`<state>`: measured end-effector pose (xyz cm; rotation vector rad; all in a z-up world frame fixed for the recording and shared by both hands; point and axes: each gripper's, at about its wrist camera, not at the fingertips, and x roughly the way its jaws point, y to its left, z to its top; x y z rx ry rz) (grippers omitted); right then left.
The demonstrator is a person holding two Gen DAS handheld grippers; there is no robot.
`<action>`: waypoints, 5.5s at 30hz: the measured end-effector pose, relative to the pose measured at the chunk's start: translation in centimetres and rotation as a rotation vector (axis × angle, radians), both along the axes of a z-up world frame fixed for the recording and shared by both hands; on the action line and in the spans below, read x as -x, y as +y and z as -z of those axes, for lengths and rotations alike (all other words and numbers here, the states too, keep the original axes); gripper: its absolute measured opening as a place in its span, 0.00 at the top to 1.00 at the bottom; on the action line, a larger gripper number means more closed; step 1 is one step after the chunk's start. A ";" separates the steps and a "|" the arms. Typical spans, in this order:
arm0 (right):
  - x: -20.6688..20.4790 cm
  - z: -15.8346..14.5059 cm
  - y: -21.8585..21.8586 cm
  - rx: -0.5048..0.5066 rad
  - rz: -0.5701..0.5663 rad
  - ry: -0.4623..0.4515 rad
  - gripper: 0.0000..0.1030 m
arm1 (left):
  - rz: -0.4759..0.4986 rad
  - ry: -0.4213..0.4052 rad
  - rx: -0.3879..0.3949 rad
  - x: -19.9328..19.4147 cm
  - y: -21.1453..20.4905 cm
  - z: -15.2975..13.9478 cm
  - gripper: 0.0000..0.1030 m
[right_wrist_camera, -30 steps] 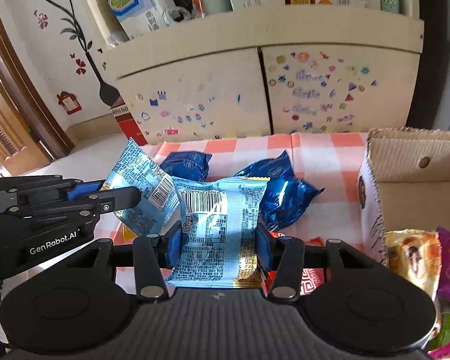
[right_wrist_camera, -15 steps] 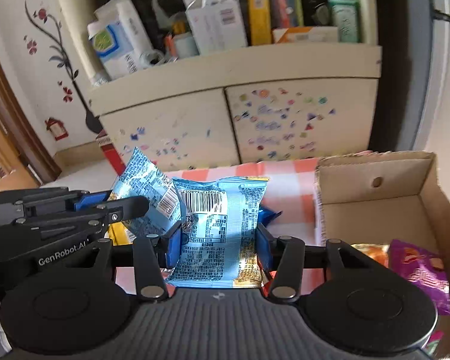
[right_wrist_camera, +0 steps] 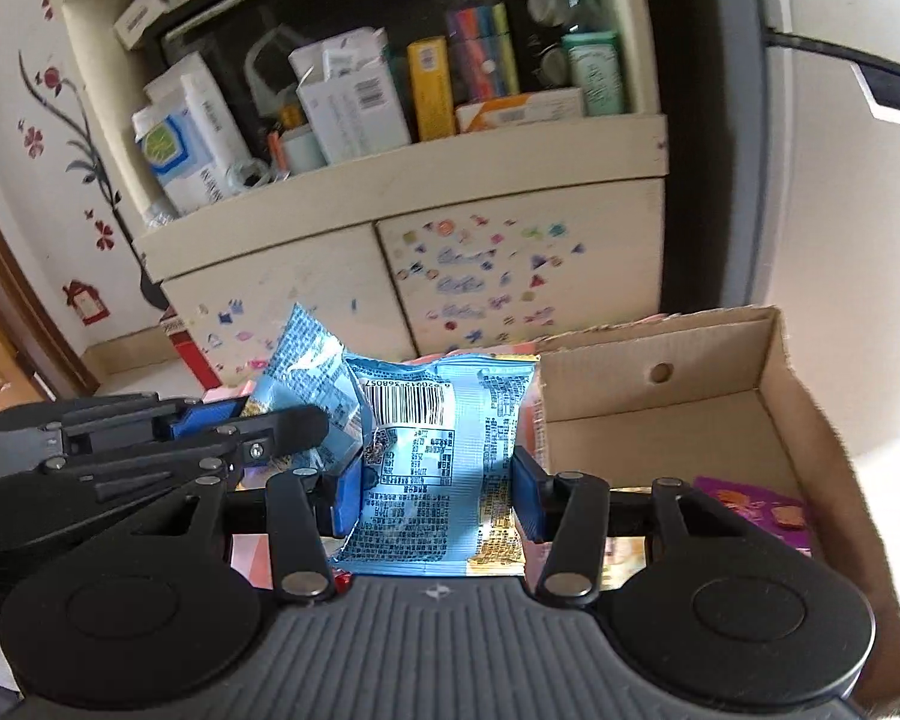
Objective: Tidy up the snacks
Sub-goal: 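Lower both bags into the cardboard box and open both grippers, then move both open grippers back over the snack pile, then grasp the red bag with the right gripper while the left gripper grasps the yellow bag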
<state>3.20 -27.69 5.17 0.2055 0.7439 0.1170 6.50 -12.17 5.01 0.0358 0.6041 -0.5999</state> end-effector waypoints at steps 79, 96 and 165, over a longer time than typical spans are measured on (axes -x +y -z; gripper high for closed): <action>-4.0 7.7 5.6 0.040 -0.067 0.285 0.14 | -0.385 0.428 -0.124 -10.8 13.9 10.3 0.32; -4.4 9.2 9.2 0.050 -0.160 0.359 0.06 | -0.382 0.461 -0.199 -11.6 15.6 12.4 0.25; -3.2 9.0 9.1 0.077 -0.223 0.290 0.24 | -0.543 0.625 -0.165 -8.2 14.2 10.6 0.20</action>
